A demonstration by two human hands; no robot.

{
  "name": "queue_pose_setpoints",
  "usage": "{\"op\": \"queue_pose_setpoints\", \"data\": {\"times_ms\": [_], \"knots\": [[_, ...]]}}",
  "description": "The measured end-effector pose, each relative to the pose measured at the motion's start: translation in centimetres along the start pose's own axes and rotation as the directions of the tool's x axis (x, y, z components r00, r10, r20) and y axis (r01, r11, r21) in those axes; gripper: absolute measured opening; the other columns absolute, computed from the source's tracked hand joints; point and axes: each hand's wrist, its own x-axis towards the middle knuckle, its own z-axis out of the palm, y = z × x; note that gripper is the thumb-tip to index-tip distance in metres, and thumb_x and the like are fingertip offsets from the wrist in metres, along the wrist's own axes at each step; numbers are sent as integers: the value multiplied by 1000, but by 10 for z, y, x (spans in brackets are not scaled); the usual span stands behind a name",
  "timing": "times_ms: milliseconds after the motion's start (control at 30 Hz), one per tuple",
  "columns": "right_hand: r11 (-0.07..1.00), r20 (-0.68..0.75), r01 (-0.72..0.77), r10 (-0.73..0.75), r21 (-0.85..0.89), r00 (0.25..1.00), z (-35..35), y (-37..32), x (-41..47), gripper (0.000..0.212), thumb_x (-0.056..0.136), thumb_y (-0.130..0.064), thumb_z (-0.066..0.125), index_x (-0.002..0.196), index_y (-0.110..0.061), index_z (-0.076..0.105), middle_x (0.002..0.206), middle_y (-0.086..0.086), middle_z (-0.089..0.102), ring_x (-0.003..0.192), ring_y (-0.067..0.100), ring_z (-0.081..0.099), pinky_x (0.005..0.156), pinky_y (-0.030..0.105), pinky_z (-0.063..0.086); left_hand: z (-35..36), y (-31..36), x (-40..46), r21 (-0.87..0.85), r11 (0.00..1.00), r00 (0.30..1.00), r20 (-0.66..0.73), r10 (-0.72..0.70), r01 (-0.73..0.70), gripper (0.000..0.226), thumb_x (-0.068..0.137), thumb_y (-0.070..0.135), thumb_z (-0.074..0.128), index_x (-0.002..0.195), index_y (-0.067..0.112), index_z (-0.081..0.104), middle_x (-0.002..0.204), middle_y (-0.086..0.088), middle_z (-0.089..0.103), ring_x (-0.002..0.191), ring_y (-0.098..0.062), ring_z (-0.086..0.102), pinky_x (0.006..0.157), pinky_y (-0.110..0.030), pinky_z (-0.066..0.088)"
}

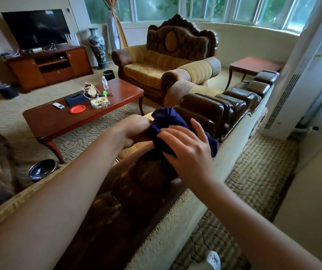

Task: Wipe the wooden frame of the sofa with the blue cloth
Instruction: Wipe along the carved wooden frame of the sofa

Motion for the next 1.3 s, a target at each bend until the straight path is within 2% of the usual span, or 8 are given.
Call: {"op": "queue_pose_setpoints", "data": {"times_ms": [233, 467, 600, 767, 933, 1033, 1100, 1300], "knots": [[939, 25, -315, 321, -135, 947, -28, 57, 93, 31, 82, -19, 59, 113, -23, 65, 111, 0, 66, 94, 27, 62, 74, 32, 47, 3, -6, 0, -152, 987, 998, -14, 54, -55, 15, 92, -1, 50, 91, 3, 64, 82, -7, 68, 70, -11, 66, 61, -19, 56], [999, 2, -39, 39, 8, 999, -3, -12, 0, 24, 75, -27, 61, 92, -12, 71, 84, 3, 68, 75, 24, 62, 69, 37, 51, 5, 7, 1, -182, 979, 987, -146, 67, -93, 21, 94, -1, 44, 83, 6, 60, 78, -10, 60, 56, -7, 61, 50, -16, 51], [992, -92, 117, -113, 41, 989, 3, -9, -24, 18, 91, -20, 58, 96, -11, 73, 96, 0, 70, 88, 20, 63, 85, 35, 47, 7, 27, 4, -71, 974, 954, -227, 196, -217, 22, 97, 5, 44, 91, 12, 64, 88, -9, 61, 89, -20, 60, 83, -29, 51], [1000, -335, 12, -14, -8, 942, -6, 37, 2, 17, 93, -18, 52, 105, -15, 64, 107, 4, 68, 98, 23, 60, 90, 41, 42, 36, 43, 1, 388, 818, 827, -200, 525, -425, 30, 97, 18, 45, 124, 16, 60, 115, 1, 58, 108, -10, 51, 88, -19, 38], [897, -455, -403, 440, 182, 774, -4, 118, 15, 27, 85, -6, 51, 111, -3, 58, 108, 15, 59, 102, 30, 55, 88, 44, 46, 78, 57, -2, 577, 562, 676, -21, 736, -593, 41, 92, 34, 44, 120, 13, 64, 130, -9, 54, 124, -17, 45, 99, -18, 30], [519, -290, -696, 855, 496, 431, 6, 166, 20, 34, 77, -4, 44, 108, -8, 56, 104, 12, 58, 99, 28, 55, 89, 42, 45, 103, 66, 13, 785, 304, 634, 141, 761, -540, 51, 84, 48, 37, 119, 23, 64, 137, -8, 46, 130, -22, 38, 104, -39, 34], [324, -150, -685, 941, 653, 302, 16, 177, 14, 30, 74, -2, 38, 96, -15, 55, 98, 13, 58, 91, 27, 56, 85, 41, 47, 117, 72, 23, 855, 208, 671, 199, 714, -475, 55, 81, 51, 32, 122, 28, 61, 141, -4, 43, 133, -22, 35, 104, -46, 32], [258, -115, -635, 959, 728, 259, 35, 113, -30, 30, 81, -28, 40, 94, -11, 60, 93, 6, 61, 87, 22, 55, 83, 41, 47, 122, 72, 33, 867, 210, 686, 188, 703, -452, 53, 80, 48, 31, 125, 37, 57, 132, 14, 53, 125, -13, 43, 98, -41, 26]]}}
